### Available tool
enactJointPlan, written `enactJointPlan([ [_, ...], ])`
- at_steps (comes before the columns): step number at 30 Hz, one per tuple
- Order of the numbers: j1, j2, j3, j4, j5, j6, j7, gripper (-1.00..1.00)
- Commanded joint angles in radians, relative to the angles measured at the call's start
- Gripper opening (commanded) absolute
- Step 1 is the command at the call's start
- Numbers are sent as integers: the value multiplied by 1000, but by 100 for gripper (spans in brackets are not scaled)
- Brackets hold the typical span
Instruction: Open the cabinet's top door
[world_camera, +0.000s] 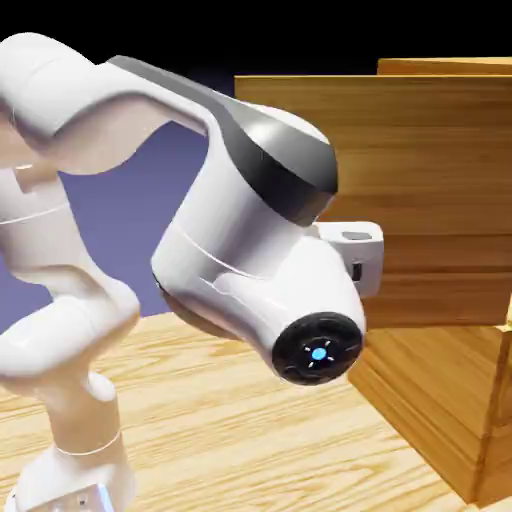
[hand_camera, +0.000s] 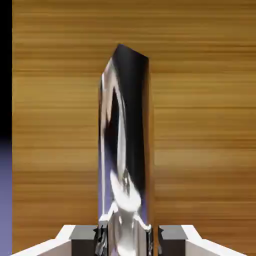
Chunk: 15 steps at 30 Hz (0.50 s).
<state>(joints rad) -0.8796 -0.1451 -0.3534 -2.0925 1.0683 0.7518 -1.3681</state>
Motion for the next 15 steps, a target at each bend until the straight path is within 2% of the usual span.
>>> enactJointPlan([
  [1, 0, 33, -5, 36, -9, -28, -12, -100],
  [14, -49, 399, -2, 494, -72, -337, -127, -100],
  [15, -49, 399, -2, 494, -72, -337, -127, 100],
])
